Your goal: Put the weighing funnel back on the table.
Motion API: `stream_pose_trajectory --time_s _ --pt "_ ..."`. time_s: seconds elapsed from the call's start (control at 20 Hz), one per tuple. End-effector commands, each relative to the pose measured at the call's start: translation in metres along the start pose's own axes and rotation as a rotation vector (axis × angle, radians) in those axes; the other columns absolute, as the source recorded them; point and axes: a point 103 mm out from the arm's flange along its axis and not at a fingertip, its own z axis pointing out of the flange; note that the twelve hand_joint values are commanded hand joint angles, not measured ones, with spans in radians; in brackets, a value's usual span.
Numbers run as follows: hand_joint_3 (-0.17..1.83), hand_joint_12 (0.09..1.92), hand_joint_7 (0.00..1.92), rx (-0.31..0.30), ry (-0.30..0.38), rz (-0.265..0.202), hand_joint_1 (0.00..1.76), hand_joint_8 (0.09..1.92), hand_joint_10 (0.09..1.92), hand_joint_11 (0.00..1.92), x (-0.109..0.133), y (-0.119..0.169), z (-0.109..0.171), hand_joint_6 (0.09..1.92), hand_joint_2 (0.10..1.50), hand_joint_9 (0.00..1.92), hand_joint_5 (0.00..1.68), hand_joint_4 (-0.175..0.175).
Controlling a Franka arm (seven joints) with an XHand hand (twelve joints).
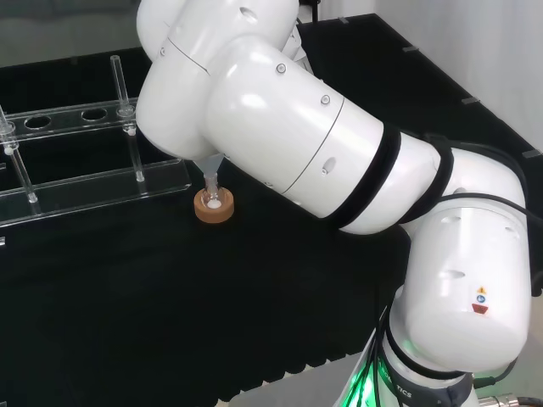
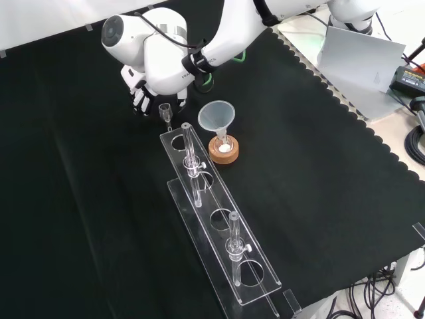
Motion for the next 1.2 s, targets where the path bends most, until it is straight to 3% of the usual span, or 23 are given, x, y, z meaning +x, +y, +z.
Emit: stream_pose_trajectory --time_s 0.05,0.2,0.25,0.45,0.8,1.2 --pt "0.58 1.34 0.13 0.056 -0.006 0.019 0.92 0.70 0.66 0.28 -0.010 -0.011 -0.008 0.28 0.63 0.40 0.34 -0.038" --pt "0.58 1.37 0.04 0.033 0.004 0.022 0.90 0.68 0.69 0.20 -0.016 -0.022 -0.019 0.13 0.62 0.30 0.29 -0.045" --pt "0.58 1.37 0.03 0.027 -0.007 0.043 0.89 0.67 0.69 0.19 -0.015 -0.027 -0.025 0.10 0.62 0.28 0.27 -0.046" --pt "0.58 1.39 0.07 -0.093 0.003 0.039 0.88 0.68 0.70 0.19 -0.021 -0.051 -0.045 0.09 0.62 0.30 0.30 -0.049" --pt "0.59 1.37 0.18 -0.131 0.050 0.044 0.88 0.68 0.67 0.24 -0.024 -0.091 -0.079 0.09 0.62 0.42 0.37 -0.050" --pt "0.59 1.37 0.18 -0.179 0.021 0.040 0.87 0.67 0.64 0.24 -0.006 -0.142 -0.112 0.09 0.62 0.45 0.38 -0.050"
